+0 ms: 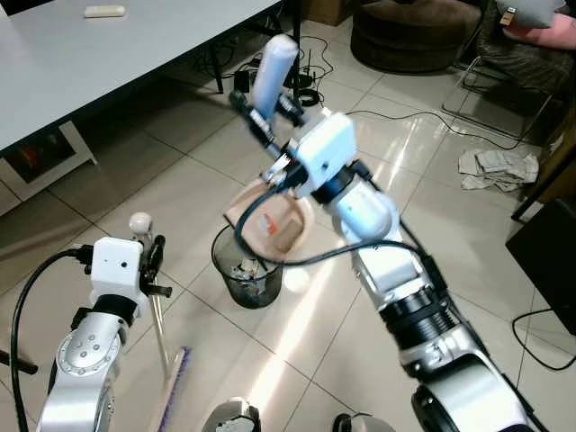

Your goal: Sweep floor

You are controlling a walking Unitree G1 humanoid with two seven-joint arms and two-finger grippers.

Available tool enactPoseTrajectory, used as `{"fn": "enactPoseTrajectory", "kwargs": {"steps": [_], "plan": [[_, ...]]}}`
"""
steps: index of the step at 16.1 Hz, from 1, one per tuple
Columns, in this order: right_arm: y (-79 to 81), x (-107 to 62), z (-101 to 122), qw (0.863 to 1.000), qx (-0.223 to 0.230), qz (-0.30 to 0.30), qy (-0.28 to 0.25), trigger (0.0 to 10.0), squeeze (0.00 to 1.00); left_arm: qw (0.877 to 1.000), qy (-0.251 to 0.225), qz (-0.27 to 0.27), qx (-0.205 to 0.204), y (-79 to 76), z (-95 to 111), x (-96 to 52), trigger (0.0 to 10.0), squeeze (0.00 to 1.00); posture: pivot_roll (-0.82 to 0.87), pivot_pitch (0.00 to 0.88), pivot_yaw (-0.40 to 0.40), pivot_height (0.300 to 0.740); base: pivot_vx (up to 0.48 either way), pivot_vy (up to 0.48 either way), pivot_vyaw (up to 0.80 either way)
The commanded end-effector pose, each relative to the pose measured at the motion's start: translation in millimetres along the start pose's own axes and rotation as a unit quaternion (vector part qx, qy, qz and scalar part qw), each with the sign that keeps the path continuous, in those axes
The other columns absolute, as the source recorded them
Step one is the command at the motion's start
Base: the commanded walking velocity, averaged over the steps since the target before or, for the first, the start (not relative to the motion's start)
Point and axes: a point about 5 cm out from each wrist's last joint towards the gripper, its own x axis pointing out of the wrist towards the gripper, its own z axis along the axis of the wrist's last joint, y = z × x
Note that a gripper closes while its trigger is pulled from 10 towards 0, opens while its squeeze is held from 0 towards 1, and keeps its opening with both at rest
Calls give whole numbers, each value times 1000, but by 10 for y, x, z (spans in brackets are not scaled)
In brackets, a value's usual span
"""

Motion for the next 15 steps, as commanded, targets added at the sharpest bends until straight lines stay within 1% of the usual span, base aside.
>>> {"fn": "enactPoseTrajectory", "kwargs": {"steps": [1,3,5,6,7,9,13,15], "plan": [[32,77,200,998,-15,13,-61,10000,0,1000,-14,-3,9,-4,66,6,10000,0,132,135,38,740,0,0,0],[172,54,199,997,-4,34,-75,10000,0,1000,-14,-4,8,-13,65,22,10000,0,129,130,40,740,0,0,0],[299,13,180,994,-19,75,-82,10000,0,1000,-18,-6,7,-23,82,58,10000,0,126,127,42,740,0,0,0],[335,-10,161,993,-23,87,-81,10000,0,1000,-18,-6,7,-28,83,64,10000,0,124,124,40,740,0,0,0],[352,-20,150,992,-20,89,-82,10000,0,1000,-18,-6,7,-30,80,63,10000,0,123,123,38,740,0,0,0],[391,-33,137,990,-35,107,-82,10000,0,1000,-19,-4,5,-29,77,59,10000,0,122,120,32,740,0,0,0],[416,-32,132,986,-53,132,-90,10000,0,1000,-20,1,3,-37,71,50,10000,0,120,109,21,740,0,0,0],[446,-28,152,981,-76,150,-100,10000,0,1000,-21,3,1,-37,65,55,10000,0,112,96,21,740,0,0,0]]}}
